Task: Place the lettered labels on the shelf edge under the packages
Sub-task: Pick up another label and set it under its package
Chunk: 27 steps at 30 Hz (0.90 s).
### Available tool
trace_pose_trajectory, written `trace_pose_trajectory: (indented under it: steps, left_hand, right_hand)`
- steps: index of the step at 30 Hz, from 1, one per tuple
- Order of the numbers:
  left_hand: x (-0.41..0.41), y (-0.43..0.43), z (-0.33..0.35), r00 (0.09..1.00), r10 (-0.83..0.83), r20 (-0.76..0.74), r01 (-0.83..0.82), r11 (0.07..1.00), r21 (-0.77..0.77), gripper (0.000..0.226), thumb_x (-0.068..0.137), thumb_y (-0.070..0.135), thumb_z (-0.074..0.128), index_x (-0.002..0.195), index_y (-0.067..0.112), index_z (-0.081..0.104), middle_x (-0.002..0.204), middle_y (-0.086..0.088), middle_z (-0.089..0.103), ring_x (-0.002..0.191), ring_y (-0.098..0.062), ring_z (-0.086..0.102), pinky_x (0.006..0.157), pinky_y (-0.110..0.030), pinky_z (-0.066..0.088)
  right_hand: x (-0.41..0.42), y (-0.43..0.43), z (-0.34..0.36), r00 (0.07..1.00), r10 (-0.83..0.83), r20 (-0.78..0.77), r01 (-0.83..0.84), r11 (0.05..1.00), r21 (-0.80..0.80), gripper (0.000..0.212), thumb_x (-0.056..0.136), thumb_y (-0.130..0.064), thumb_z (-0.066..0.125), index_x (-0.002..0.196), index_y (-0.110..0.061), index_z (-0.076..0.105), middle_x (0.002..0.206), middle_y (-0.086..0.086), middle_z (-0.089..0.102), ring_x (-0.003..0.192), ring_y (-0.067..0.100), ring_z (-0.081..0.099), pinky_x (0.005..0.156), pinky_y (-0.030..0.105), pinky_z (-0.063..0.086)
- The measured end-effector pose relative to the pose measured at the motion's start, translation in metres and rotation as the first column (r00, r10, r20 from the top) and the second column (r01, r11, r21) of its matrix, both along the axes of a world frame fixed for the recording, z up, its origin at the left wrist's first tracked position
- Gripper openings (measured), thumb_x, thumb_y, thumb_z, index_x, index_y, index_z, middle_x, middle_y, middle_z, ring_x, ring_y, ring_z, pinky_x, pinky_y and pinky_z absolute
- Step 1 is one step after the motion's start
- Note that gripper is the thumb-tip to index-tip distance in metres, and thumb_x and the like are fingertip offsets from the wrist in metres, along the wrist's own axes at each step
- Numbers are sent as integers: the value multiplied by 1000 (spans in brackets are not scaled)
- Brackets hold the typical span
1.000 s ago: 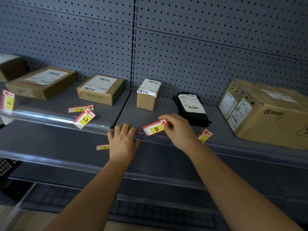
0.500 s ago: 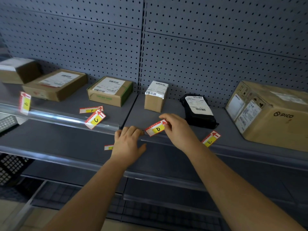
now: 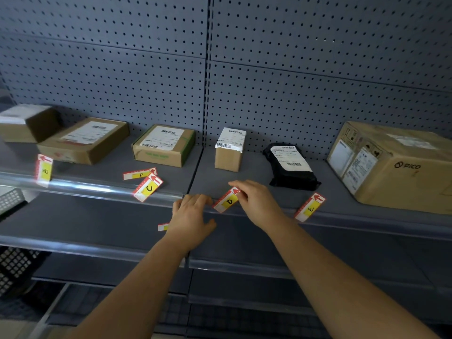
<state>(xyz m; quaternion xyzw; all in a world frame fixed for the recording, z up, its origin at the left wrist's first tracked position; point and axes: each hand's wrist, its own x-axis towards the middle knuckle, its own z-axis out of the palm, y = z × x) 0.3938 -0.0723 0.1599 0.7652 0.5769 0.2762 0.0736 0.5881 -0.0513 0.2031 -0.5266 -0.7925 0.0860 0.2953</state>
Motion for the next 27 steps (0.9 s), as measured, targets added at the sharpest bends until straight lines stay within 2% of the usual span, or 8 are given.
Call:
trace_pose_trajectory:
  steps: [4, 8, 13, 20, 25, 27]
  left_hand:
    - [-12, -4, 1, 997, -75, 33, 76, 997, -28, 42, 81, 32, 60, 121, 31, 47, 128, 7, 49, 125, -14, 35, 107, -37, 21]
    - [-24, -9, -1, 991, -120, 53, 118, 992, 35, 37, 85, 35, 59, 121, 28, 52, 126, 5, 52, 122, -16, 40, 104, -35, 25]
    - [-35, -21, 4, 988, -157, -5, 157, 985, 76, 41, 87, 40, 57, 126, 27, 51, 130, 5, 51, 125, -18, 40, 105, -39, 27]
    - [-48, -59, 26, 988, -109, -109, 122, 985, 119, 49, 90, 49, 49, 133, 25, 47, 138, 5, 45, 129, -16, 36, 108, -37, 23]
    - [-46, -100, 37, 992, -74, -99, 89, 984, 155, 45, 88, 47, 53, 128, 27, 50, 133, 7, 49, 127, -16, 39, 104, -38, 27]
    - [-46, -123, 38, 994, -59, -93, 72, 986, 153, 45, 88, 46, 54, 128, 26, 51, 133, 6, 50, 126, -17, 40, 103, -37, 27]
  right_hand:
    - [0, -13, 5, 994, -101, -47, 101, 995, -3, 49, 95, -14, 55, 141, -23, 45, 123, 3, 58, 114, 16, 51, 95, 31, 44]
    - [-2, -34, 1, 978, -196, -76, 198, 980, 26, 46, 92, -19, 60, 136, -22, 49, 126, 2, 54, 119, 18, 48, 98, 34, 43]
    - [-9, -67, -14, 982, -187, -10, 187, 982, -10, 46, 87, -31, 65, 130, -28, 53, 124, -4, 55, 116, 14, 49, 92, 36, 48]
    - [-18, -105, -4, 983, -151, 104, 147, 988, 50, 50, 88, -48, 58, 133, -26, 52, 127, -3, 53, 118, 15, 47, 94, 33, 44]
    - [-15, -140, 1, 992, -116, 54, 112, 991, 69, 50, 89, -49, 56, 134, -26, 51, 130, -6, 50, 122, 12, 43, 96, 27, 38]
    - [-15, -156, 0, 996, -84, 40, 82, 995, 53, 52, 90, -50, 55, 135, -26, 50, 132, -6, 49, 124, 13, 42, 99, 30, 39]
